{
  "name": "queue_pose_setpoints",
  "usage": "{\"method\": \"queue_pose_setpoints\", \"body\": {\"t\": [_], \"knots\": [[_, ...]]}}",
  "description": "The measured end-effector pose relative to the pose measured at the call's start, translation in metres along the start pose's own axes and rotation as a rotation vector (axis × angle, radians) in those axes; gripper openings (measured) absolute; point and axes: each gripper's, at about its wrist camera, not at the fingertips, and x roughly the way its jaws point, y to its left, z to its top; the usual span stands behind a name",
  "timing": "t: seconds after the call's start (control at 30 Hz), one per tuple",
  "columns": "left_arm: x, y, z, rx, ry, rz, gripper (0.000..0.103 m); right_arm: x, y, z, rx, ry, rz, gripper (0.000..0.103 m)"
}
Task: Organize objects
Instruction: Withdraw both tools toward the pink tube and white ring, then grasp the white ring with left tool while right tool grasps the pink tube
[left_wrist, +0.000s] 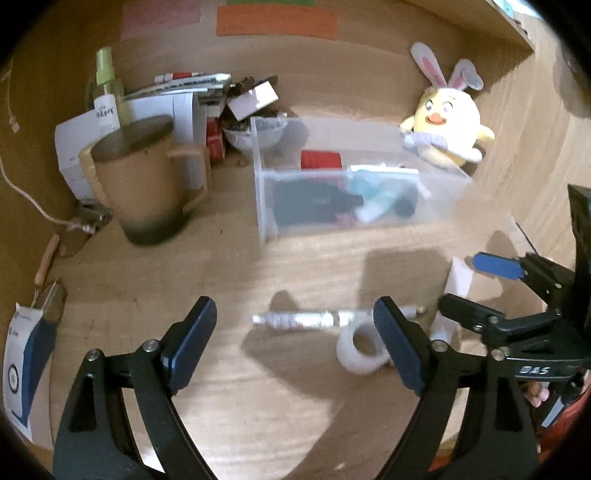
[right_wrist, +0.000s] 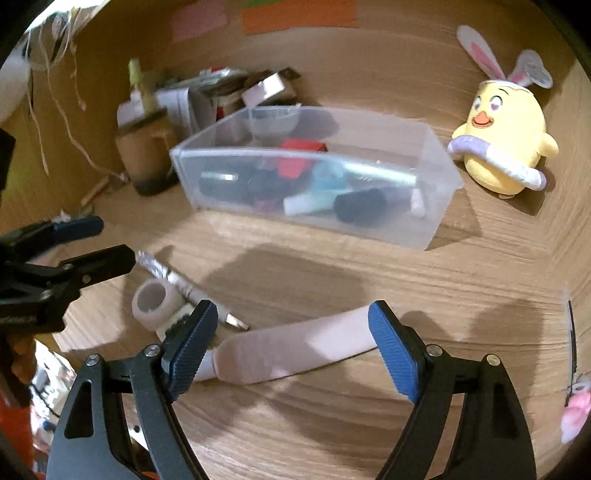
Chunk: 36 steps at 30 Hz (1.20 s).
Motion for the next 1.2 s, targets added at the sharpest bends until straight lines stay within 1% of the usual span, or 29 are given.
{"method": "queue_pose_setpoints", "body": {"t": [0.1,0.2,0.4,0.57,0.6,0.67,0.77,0.8,0.87,0.9,0.97,1.03,1.07,1.13,1.17,1.2], "knots": [[0.0,-0.001,-0.008,-0.01,0.018,-0.023,0.087,0.004,0.005,-0.007,-0.03,0.022,-0.007,0.082],[0.001,-0.004,-0.015,-0.011,0.03,-0.038,0.087,0.001,0.0,-0.015,-0.029,0.029,-0.003,0.081],[0.012,-0.014,-0.023,-0.007,0.064,-0.071,0.087,-0.013,-0.024,-0.028,0.018,0.055,-0.034,0.082],[0.018,-0.021,-0.022,-0.005,0.062,-0.088,0.086,-0.022,-0.039,-0.039,0.06,0.076,-0.063,0.082],[0.019,-0.022,-0.021,-0.003,0.059,-0.091,0.085,-0.023,-0.041,-0.041,0.067,0.083,-0.067,0.082],[0.02,-0.024,-0.02,-0.001,0.056,-0.088,0.073,-0.024,-0.044,-0.045,0.078,0.091,-0.076,0.082],[0.023,-0.023,-0.019,-0.011,0.062,-0.103,0.063,-0.029,-0.049,-0.051,0.107,0.087,-0.091,0.082],[0.023,-0.022,-0.019,-0.018,0.063,-0.111,0.061,-0.03,-0.051,-0.053,0.111,0.084,-0.096,0.082],[0.023,-0.02,-0.019,-0.024,0.063,-0.122,0.053,-0.03,-0.052,-0.054,0.111,0.074,-0.102,0.082],[0.023,-0.02,-0.02,-0.024,0.061,-0.122,0.051,-0.029,-0.052,-0.054,0.105,0.07,-0.108,0.082],[0.022,-0.02,-0.02,-0.02,0.064,-0.119,0.044,-0.027,-0.051,-0.053,0.092,0.061,-0.112,0.078],[0.022,-0.019,-0.022,-0.017,0.067,-0.115,0.042,-0.026,-0.047,-0.053,0.061,0.046,-0.127,0.063],[0.022,-0.018,-0.024,-0.018,0.069,-0.115,0.041,-0.026,-0.046,-0.052,0.057,0.041,-0.113,0.059],[0.024,-0.016,-0.026,-0.021,0.077,-0.109,0.039,-0.024,-0.044,-0.05,0.047,0.033,-0.107,0.042],[0.025,-0.014,-0.026,-0.023,0.075,-0.108,0.039,-0.023,-0.044,-0.048,0.046,0.03,-0.103,0.039],[0.025,-0.013,-0.026,-0.027,0.074,-0.105,0.039,-0.022,-0.044,-0.047,0.046,0.027,-0.105,0.032]]}}
